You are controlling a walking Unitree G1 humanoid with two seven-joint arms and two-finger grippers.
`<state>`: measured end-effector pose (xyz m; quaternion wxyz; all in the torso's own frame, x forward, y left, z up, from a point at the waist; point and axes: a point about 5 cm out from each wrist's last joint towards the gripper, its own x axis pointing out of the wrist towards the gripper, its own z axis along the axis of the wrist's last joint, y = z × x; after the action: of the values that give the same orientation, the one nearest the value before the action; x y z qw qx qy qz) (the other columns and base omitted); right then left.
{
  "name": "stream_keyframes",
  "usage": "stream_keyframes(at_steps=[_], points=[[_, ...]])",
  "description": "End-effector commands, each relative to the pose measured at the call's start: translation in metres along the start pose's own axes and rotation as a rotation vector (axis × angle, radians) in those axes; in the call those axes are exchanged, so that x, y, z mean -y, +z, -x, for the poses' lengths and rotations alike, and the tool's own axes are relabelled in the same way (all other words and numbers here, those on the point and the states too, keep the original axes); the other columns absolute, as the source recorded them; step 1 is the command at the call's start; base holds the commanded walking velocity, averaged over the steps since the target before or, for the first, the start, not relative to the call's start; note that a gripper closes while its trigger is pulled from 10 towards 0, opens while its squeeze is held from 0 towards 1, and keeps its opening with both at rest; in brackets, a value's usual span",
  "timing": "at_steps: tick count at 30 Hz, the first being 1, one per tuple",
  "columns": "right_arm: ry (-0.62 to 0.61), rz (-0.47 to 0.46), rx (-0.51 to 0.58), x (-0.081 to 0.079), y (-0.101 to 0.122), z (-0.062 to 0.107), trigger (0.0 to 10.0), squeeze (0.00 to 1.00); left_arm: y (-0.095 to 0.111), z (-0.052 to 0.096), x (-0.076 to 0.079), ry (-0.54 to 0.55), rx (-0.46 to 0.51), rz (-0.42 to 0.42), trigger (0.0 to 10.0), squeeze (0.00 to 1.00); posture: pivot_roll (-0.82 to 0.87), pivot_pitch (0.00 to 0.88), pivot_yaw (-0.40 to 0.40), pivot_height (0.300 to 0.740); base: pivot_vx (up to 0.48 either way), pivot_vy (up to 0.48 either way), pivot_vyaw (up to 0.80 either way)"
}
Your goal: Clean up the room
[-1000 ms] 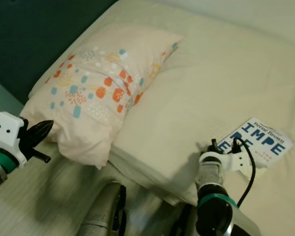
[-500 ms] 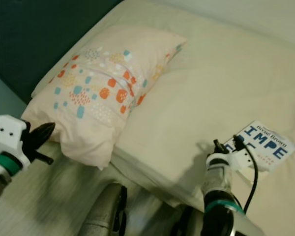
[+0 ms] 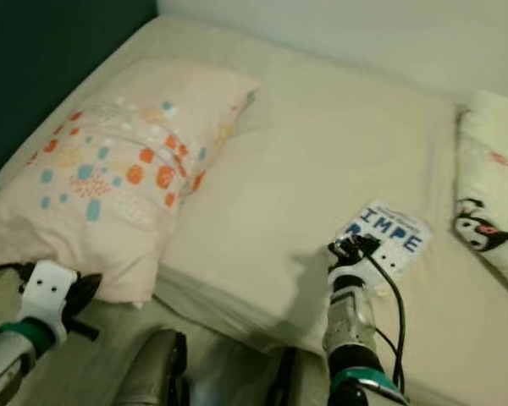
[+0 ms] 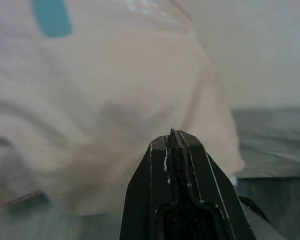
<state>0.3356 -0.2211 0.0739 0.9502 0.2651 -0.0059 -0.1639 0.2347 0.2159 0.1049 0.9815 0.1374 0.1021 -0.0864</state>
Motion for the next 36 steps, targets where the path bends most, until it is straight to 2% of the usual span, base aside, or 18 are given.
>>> stream_keyframes(at_steps=[1, 5, 10, 13, 15, 18, 29, 36], points=[[-0.056, 0.019, -0.020, 0.008, -0.007, 0.004, 10.0, 1.00, -0.013, 0.004, 0.002, 0.015, -0.041, 0.001, 10.0, 0.00, 0.22, 0.119, -0.013, 0.615, 0.000, 0.000, 0.00], [-0.119, -0.008, -0.024, 0.010, -0.006, 0.002, 10.0, 1.00, -0.014, 0.002, 0.000, 0.046, -0.028, -0.002, 10.0, 0.00, 0.22, 0.110, -0.016, 0.615, 0.000, 0.000, 0.00], [-0.194, 0.003, -0.065, 0.013, -0.007, 0.000, 10.0, 1.00, -0.013, -0.005, -0.001, 0.037, -0.006, -0.015, 10.0, 0.00, 0.22, 0.109, -0.008, 0.615, 0.000, 0.000, 0.00], [-0.177, 0.022, -0.093, 0.010, -0.010, 0.000, 10.0, 1.00, -0.013, -0.007, -0.002, 0.029, 0.000, -0.025, 10.0, 0.00, 0.22, 0.110, -0.003, 0.615, 0.000, 0.000, 0.00], [-0.094, 0.105, -0.162, -0.002, -0.019, 0.000, 10.0, 1.00, -0.014, -0.011, -0.002, 0.009, 0.012, -0.056, 10.0, 0.00, 0.23, 0.115, 0.001, 0.615, 0.000, 0.000, 0.00], [-0.079, 0.134, -0.172, -0.003, -0.020, 0.000, 10.0, 1.00, -0.014, -0.010, -0.002, 0.009, 0.016, -0.064, 10.0, 0.00, 0.24, 0.118, 0.002, 0.615, 0.000, 0.000, 0.00], [-0.155, 0.087, -0.174, 0.000, -0.017, -0.003, 10.0, 1.00, -0.014, -0.003, -0.002, 0.008, 0.030, -0.084, 10.0, 0.00, 0.26, 0.128, 0.010, 0.615, 0.000, 0.000, 0.00], [-0.283, -0.021, -0.163, 0.008, -0.009, -0.006, 10.0, 1.00, 0.004, -0.002, -0.001, -0.009, 0.062, -0.103, 10.0, 0.00, 0.29, 0.150, 0.023, 0.615, 0.000, 0.000, 0.00]])
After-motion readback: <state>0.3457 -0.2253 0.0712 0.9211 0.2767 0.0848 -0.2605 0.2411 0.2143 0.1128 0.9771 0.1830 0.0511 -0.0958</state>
